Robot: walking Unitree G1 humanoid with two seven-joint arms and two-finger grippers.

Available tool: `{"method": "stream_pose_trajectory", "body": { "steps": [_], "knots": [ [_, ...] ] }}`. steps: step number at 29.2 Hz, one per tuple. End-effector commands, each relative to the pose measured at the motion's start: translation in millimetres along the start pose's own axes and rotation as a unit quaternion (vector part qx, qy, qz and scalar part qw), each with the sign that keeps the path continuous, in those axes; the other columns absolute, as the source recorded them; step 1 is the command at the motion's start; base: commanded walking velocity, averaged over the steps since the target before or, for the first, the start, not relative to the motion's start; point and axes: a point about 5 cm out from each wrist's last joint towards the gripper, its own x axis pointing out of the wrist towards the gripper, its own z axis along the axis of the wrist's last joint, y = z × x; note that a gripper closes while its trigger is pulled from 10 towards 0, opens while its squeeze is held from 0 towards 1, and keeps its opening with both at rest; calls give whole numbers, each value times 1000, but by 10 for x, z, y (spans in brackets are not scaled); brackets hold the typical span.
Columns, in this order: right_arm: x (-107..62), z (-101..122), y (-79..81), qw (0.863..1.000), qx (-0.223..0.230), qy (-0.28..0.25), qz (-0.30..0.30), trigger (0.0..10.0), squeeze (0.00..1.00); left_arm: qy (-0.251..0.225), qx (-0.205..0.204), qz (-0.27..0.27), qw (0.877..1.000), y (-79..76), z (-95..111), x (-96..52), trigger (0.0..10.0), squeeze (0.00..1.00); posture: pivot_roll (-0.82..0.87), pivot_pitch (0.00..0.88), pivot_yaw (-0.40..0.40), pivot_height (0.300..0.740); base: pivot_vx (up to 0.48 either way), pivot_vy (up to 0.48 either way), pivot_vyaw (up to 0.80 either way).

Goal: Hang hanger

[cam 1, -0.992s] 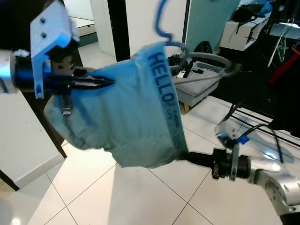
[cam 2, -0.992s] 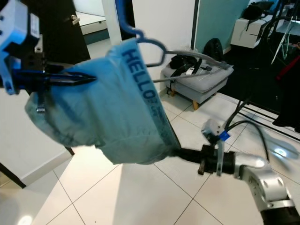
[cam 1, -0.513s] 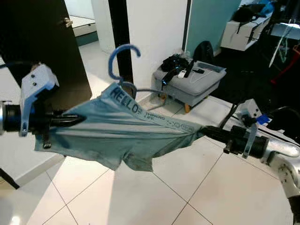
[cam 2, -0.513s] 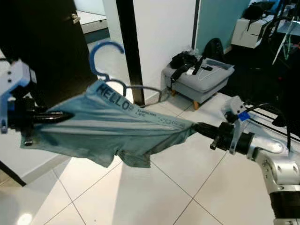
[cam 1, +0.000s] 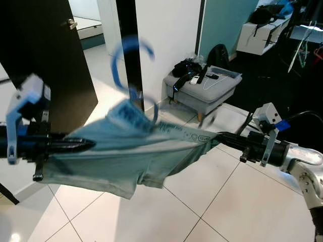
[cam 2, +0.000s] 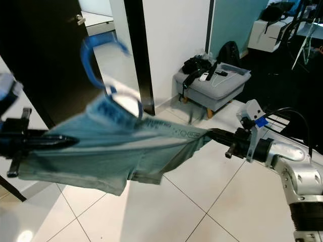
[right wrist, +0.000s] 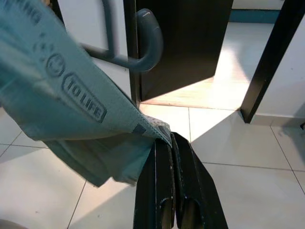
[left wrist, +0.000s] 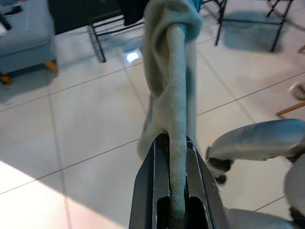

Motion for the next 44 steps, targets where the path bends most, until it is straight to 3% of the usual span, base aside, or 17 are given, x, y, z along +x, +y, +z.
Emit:
{"method": "stream_pose_trajectory", "body": {
  "steps": [1, 11, 20, 22, 25, 27, 31, 33, 36, 37, 41, 44],
  "knots": [
    [11, 60, -8, 1000, -8, -5, 2, 0, 0, 32, 8, 22, 999, 37, -36, -40, 10000, 0, -4, 0, 32, 740, 0, 0, 0],
    [39, 68, 14, 1000, -11, -8, 5, 0, 0, 70, -4, 42, 997, 49, -205, -8, 10000, 0, -6, 0, 32, 740, 0, 0, 0],
    [31, 34, 15, 1000, -15, -3, 4, 0, 0, 78, -34, 4, 996, -28, -259, -78, 10000, 0, -12, 0, 46, 740, 0, 0, 0],
    [19, -44, -7, 998, -49, 39, 0, 0, 0, 57, -47, -39, 997, -115, -193, -84, 10000, 0, -15, 0, 47, 740, 0, 0, 0],
    [12, -88, -30, 996, -70, 61, -5, 0, 0, 33, -50, -59, 996, -159, -118, -65, 10000, 0, -15, 0, 43, 740, 0, 0, 0],
    [24, -83, -92, 992, -95, 75, -20, 0, 0, -5, -44, -102, 994, -248, 46, -33, 10000, 0, -12, 0, 40, 740, 0, 0, 0],
    [83, 35, -156, 990, -125, 59, -40, 0, 0, -13, -35, -134, 990, -323, 120, -6, 10000, 0, -6, 0, 36, 740, 0, 0, 0],
    [113, 144, -207, 987, -143, 38, -63, 0, 0, -7, -29, -143, 989, -358, 123, 16, 10000, 0, -6, 0, 36, 740, 0, 0, 0],
    [173, 485, -236, 982, -168, -33, -81, 0, 0, 5, -15, -149, 989, -412, 121, 87, 10000, 0, -5, 0, 39, 740, 0, 0, 0],
    [173, 485, -236, 982, -168, -33, -81, 0, 0, 5, -15, -149, 989, -412, 121, 87, 10000, 0, -5, 0, 39, 740, 0, 0, 0],
    [198, 706, -105, 982, -172, -75, -27, 0, 0, 13, -6, -106, 994, -329, 69, 133, 10000, 0, -9, 0, 39, 740, 0, 0, 0],
    [194, 694, -18, 982, -176, -64, 17, 0, 0, 9, -2, -66, 998, -241, 66, 126, 10000, 0, -14, 0, 39, 740, 0, 0, 0]
  ]
}}
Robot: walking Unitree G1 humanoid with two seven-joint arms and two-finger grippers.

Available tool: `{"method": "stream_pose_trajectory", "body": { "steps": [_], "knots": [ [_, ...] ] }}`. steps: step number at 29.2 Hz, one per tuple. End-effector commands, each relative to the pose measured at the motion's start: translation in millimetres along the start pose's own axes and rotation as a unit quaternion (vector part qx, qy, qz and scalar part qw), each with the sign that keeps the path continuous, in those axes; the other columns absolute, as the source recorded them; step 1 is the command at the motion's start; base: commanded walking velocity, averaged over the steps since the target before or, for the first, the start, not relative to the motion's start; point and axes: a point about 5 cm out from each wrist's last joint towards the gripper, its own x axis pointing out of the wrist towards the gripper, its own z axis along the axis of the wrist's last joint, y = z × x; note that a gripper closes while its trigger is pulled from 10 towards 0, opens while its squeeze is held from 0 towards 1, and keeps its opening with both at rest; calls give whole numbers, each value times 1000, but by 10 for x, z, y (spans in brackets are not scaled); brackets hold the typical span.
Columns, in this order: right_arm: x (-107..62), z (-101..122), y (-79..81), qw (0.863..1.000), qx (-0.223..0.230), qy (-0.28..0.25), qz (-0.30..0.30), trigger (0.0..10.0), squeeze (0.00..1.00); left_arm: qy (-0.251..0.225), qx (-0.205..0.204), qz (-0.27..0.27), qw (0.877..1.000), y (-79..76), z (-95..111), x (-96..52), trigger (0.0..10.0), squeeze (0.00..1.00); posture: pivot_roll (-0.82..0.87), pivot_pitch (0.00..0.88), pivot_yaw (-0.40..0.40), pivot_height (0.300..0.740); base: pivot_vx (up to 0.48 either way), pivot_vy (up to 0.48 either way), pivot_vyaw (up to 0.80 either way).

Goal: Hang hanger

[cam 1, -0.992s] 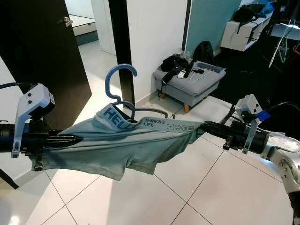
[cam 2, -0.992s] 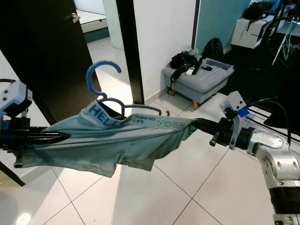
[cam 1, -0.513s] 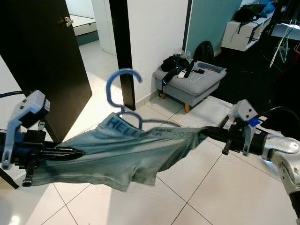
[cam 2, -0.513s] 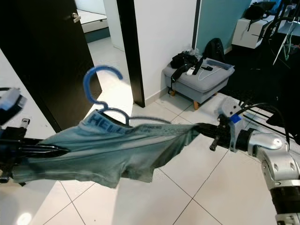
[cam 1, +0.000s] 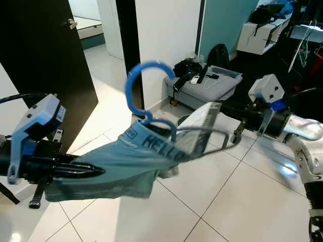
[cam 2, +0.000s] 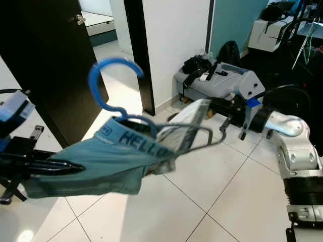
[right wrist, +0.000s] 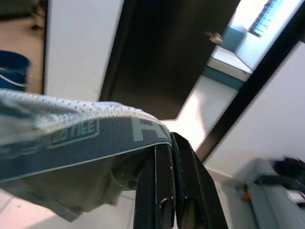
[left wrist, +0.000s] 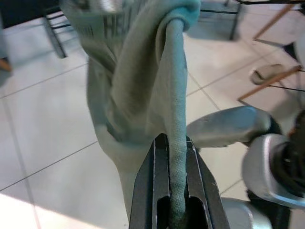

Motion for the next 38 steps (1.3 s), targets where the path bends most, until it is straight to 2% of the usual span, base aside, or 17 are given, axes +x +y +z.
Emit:
{"method": "stream_pose_trajectory", "body": {
  "steps": [1, 4, 6, 14, 18, 19, 32, 38],
  "knots": [
    [-8, 6, 50, 1000, 0, 6, 27, 0, 0, -2, 5, 25, 1000, 58, -1, -14, 10000, 0, -14, 0, 39, 740, 0, 0, 0],
    [-7, -3, 58, 1000, 0, 8, 30, 0, 0, -3, 7, 30, 1000, 66, 1, -18, 10000, 0, -14, 0, 39, 740, 0, 0, 0],
    [-65, -143, 230, 995, 13, 47, 83, 0, 0, -15, 25, 66, 997, 147, 84, -108, 10000, 0, -12, 0, 35, 740, 0, 0, 0],
    [-174, -271, 342, 988, 29, 90, 119, 0, 0, -39, 38, 81, 995, 175, 228, -241, 10000, 0, -13, 0, 36, 740, 0, 0, 0],
    [-193, -279, 331, 988, 33, 92, 116, 0, 0, -37, 39, 84, 995, 182, 238, -273, 10000, 0, -12, 0, 36, 740, 0, 0, 0],
    [-214, -281, 316, 989, 33, 94, 111, 0, 0, -20, 38, 85, 995, 181, 190, -290, 10000, 0, -12, 0, 37, 740, 0, 0, 0],
    [-292, -230, 183, 992, 21, 101, 78, 0, 0, 29, 14, 73, 997, 128, 35, -416, 10000, 0, -12, 0, 34, 740, 0, 0, 0],
    [-308, -213, 177, 992, 17, 102, 78, 0, 0, 35, 13, 68, 997, 121, 13, -415, 10000, 0, -14, 0, 35, 740, 0, 0, 0]
  ]
}}
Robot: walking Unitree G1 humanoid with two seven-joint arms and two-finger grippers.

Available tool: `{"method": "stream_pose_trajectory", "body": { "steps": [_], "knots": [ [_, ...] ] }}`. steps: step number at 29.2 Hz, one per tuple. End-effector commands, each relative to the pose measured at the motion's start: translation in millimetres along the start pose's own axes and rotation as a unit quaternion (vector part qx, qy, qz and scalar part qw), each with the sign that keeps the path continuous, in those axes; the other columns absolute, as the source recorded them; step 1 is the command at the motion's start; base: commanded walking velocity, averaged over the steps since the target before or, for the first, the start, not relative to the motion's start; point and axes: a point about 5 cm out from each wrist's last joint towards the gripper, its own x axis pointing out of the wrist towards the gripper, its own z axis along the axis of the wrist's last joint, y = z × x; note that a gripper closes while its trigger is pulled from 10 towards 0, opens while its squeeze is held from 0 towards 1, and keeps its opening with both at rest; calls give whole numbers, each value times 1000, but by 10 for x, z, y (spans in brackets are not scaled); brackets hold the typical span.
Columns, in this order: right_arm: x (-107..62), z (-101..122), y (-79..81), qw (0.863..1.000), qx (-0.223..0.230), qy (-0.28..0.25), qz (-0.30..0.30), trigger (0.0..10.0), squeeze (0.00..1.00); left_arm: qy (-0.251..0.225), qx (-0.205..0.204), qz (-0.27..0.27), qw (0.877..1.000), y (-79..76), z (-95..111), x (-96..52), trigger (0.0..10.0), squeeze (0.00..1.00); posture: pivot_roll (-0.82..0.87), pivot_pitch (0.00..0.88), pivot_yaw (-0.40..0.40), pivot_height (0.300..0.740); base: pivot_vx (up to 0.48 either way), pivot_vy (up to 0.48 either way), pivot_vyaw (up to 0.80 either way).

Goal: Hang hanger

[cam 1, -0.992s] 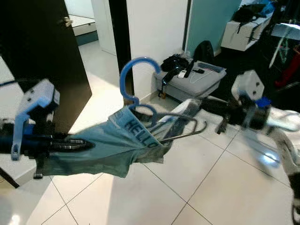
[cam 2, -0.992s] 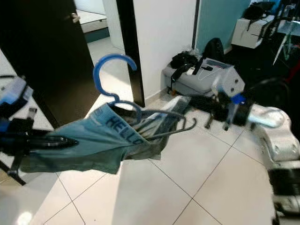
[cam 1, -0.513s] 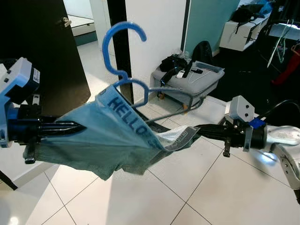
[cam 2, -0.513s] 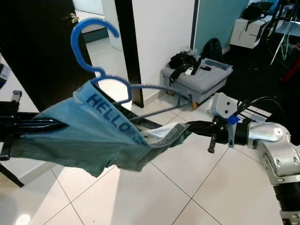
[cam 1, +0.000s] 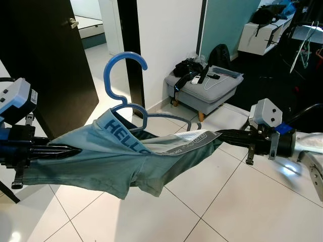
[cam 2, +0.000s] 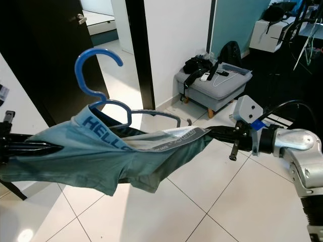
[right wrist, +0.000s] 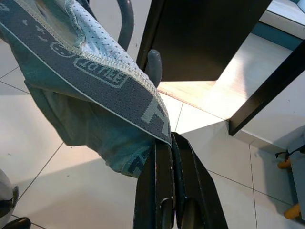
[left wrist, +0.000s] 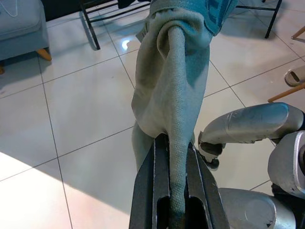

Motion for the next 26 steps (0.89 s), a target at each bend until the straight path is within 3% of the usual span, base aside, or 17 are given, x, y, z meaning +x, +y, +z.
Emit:
{"method": "stream_pose_trajectory", "body": {
  "steps": [1, 12, 15, 19, 22, 24, 26],
  "knots": [
    [-60, 44, -36, 1000, -10, 5, -9, 0, 0, 18, 9, 3, 1000, 0, 23, -59, 10000, 0, -19, 0, 38, 740, 0, 0, 0],
    [-17, 294, -215, 997, -68, -10, -32, 0, 0, 28, 0, -39, 999, -62, -53, 37, 10000, 0, -25, 0, 42, 740, 0, 0, 0],
    [103, 435, -246, 995, -89, -35, -26, 0, 0, 19, -6, -54, 998, -97, -95, 147, 10000, 0, -24, 0, 43, 740, 0, 0, 0],
    [372, 580, -33, 991, -93, -74, 60, 0, 0, 1, -17, -71, 997, -149, -182, 353, 10000, 0, -24, 0, 39, 740, 0, 0, 0],
    [445, 611, 55, 988, -91, -84, 89, 0, 0, -6, -20, -74, 997, -162, -199, 416, 10000, 0, -24, 0, 39, 740, 0, 0, 0],
    [585, 700, 223, 979, -85, -112, 148, 0, 0, -32, -33, -75, 996, -193, -237, 602, 10000, 0, -23, 0, 31, 740, 0, 0, 0],
    [585, 700, 223, 979, -85, -112, 148, 0, 0, -32, -33, -75, 996, -193, -237, 602, 10000, 0, -23, 0, 31, 740, 0, 0, 0]
  ]
}}
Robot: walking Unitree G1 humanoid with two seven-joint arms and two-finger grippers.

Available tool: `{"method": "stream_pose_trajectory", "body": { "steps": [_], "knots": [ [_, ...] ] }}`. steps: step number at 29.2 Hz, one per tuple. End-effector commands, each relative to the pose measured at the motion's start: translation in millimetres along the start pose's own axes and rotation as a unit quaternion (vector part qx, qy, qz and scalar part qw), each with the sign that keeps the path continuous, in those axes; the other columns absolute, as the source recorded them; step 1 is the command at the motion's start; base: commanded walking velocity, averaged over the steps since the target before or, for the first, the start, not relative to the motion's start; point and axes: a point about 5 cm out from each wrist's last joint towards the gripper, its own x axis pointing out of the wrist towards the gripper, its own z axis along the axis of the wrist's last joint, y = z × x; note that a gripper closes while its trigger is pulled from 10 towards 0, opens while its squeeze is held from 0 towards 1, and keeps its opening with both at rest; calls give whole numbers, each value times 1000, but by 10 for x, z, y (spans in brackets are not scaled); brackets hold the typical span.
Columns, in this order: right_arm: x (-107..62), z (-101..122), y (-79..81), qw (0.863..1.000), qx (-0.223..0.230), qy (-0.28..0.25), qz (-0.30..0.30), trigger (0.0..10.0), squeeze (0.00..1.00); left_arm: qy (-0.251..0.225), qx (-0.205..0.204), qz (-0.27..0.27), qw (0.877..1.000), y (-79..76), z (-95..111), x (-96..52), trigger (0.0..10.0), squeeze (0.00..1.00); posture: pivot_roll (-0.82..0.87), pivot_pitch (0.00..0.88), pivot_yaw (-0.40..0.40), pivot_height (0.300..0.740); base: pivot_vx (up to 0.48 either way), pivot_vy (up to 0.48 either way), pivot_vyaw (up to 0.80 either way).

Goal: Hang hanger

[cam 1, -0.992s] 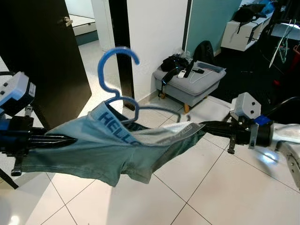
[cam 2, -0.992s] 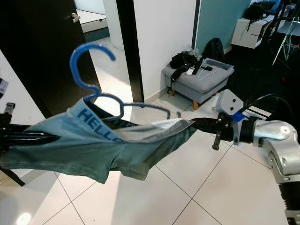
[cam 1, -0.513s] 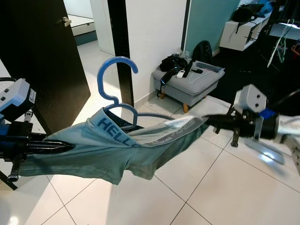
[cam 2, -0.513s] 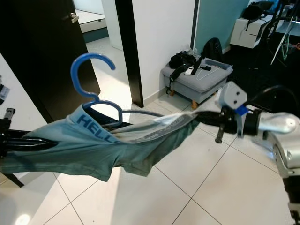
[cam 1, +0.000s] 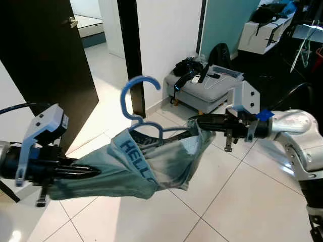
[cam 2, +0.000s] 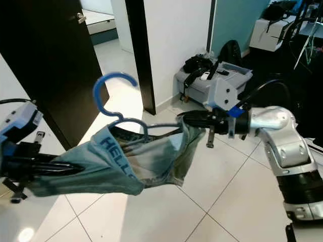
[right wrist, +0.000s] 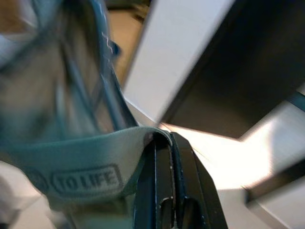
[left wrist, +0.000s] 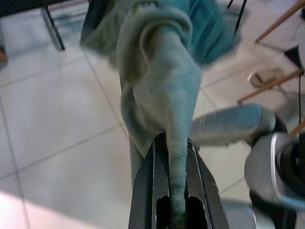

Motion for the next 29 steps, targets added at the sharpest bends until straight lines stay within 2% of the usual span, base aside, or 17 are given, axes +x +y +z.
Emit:
{"method": "stream_pose_trajectory", "body": {
  "steps": [1, 2, 4, 7, 9, 10, 11, 14, 21, 22, 23, 25, 26, 27, 28, 29],
  "knots": [
    [122, 109, 72, 999, -6, -25, 44, 0, 0, -5, -4, -4, 1000, -16, -22, 107, 10000, 0, -23, 0, 31, 740, 0, 0, 0],
    [169, 141, 102, 997, -3, -37, 60, 0, 0, -1, -8, 2, 1000, -9, -86, 176, 10000, 0, -23, 0, 26, 740, 0, 0, 0],
    [169, 141, 102, 997, -3, -37, 60, 0, 0, -1, -8, 2, 1000, -9, -86, 176, 10000, 0, -23, 0, 26, 740, 0, 0, 0],
    [269, 200, 159, 994, 3, -64, 85, 0, 0, 19, -17, 22, 999, 20, -261, 308, 10000, 0, -25, 0, 21, 740, 0, 0, 0],
    [269, 200, 159, 994, 3, -64, 85, 0, 0, 19, -17, 22, 999, 20, -261, 308, 10000, 0, -25, 0, 21, 740, 0, 0, 0],
    [318, 228, 188, 993, 7, -76, 94, 0, 0, 21, -23, 34, 999, 33, -322, 362, 10000, 0, -25, 0, 21, 740, 0, 0, 0],
    [318, 228, 188, 993, 7, -76, 94, 0, 0, 21, -23, 34, 999, 33, -322, 362, 10000, 0, -25, 0, 21, 740, 0, 0, 0],
    [423, 186, 303, 992, 12, -77, 99, 0, 0, -4, -25, 63, 998, 62, -319, 509, 10000, 0, -28, 0, 16, 740, 0, 0, 0],
    [413, 184, 311, 993, 29, -83, 84, 0, 0, -8, -22, 71, 997, 72, -310, 567, 10000, 0, -33, 0, 20, 740, 0, 0, 0],
    [410, 132, 333, 994, 30, -68, 82, 0, 0, -8, -21, 75, 997, 80, -313, 582, 10000, 0, -33, 0, 19, 740, 0, 0, 0],
    [411, 56, 357, 995, 30, -47, 80, 7882, 0, -8, -19, 79, 997, 93, -314, 588, 10000, 0, -33, 0, 19, 740, 0, 0, 0],
    [411, 2, 376, 996, 29, -32, 79, 7882, 0, -9, -18, 82, 996, 103, -313, 590, 10000, 0, -33, 0, 19, 740, 0, 0, 0],
    [404, -64, 382, 997, 29, -11, 77, 10000, 0, -8, -17, 86, 996, 114, -312, 585, 10000, 0, -31, 0, 19, 740, 0, 0, 0],
    [392, -110, 384, 996, 35, 4, 78, 10000, 0, -7, -15, 89, 996, 123, -312, 579, 10000, 0, -31, 0, 19, 740, 0, 0, 0],
    [375, -142, 387, 996, 37, 15, 78, 10000, 404, -6, -14, 93, 996, 130, -313, 577, 10000, 0, -31, 0, 19, 740, 0, 0, 0],
    [375, -142, 387, 996, 37, 15, 78, 10000, 404, -6, -14, 93, 996, 130, -313, 577, 10000, 0, -31, 0, 19, 740, 0, 0, 0]
  ]
}}
